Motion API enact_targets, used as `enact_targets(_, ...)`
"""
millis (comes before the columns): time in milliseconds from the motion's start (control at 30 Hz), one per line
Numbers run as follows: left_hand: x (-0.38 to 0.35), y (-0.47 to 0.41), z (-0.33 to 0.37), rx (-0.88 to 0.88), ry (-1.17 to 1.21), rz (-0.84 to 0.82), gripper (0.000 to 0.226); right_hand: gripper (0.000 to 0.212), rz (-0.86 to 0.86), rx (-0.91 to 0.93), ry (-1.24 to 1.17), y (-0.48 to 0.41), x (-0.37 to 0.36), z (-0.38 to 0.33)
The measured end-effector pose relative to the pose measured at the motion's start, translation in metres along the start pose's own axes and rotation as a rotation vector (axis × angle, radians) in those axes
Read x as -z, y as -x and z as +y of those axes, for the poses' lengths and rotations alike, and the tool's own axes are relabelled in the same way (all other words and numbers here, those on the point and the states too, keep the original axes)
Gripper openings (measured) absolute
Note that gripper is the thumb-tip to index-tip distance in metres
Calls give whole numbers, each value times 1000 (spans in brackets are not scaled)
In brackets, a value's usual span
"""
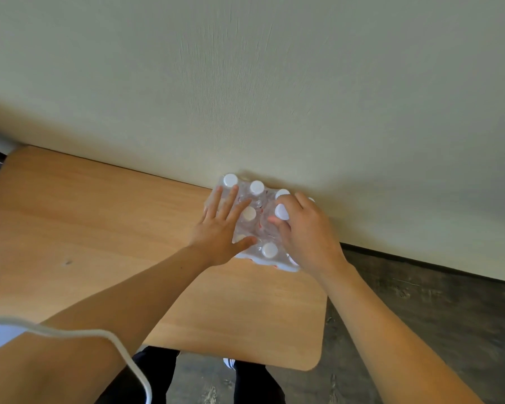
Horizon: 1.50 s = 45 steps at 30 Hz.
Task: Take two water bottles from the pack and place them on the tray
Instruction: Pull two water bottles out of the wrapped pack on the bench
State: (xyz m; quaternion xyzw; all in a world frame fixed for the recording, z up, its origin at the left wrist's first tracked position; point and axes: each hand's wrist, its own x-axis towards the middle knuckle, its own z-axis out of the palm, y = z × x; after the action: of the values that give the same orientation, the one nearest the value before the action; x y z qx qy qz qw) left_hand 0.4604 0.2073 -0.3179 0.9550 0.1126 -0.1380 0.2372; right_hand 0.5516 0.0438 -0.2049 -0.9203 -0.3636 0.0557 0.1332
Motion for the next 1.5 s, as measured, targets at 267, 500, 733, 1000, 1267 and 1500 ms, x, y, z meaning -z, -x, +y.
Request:
enact_targets(267,31,27,23,39,662,71,106,36,203,-3,-301,-5,82,-41)
enact_targets(500,54,50,30,70,1023,289,93,33,321,-46,-595,-25,93,-85)
enact_targets(733,45,81,-11,241,1018,160,65,41,88,-450,-920,-49,16,-51)
enact_targets(1000,24,104,-42,405,937,160,67,39,-345,-378,-342,-23,-92,-12)
enact_targets(1267,15,120,-53,451,860,140,69,37,-268,-313,-328,-33,-109,-14)
enact_targets(1500,15,122,-51,462,898,129,66,32,-222,-337,-355,-25,-105,-17)
